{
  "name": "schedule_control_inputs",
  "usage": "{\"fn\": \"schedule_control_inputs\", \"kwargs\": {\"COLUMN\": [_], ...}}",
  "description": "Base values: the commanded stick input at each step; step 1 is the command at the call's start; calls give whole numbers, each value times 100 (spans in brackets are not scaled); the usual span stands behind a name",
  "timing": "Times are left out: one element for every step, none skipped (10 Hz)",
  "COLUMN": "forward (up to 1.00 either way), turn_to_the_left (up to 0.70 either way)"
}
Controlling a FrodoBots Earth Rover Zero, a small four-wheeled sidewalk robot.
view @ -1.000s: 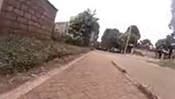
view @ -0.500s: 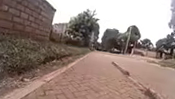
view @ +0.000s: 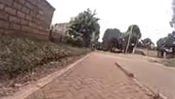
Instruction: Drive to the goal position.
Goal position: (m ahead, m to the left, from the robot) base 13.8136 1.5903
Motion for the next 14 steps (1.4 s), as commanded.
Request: {"fn": "schedule_control_inputs", "kwargs": {"forward": [50, 50, 50, 50, 50, 50, 50, 50, 50, 50, 50, 50, 50, 50], "turn_to_the_left": [0, 0, 0, 0, 0, 0, 0, 0, 0, -50, -50, -50, -50, 0]}}
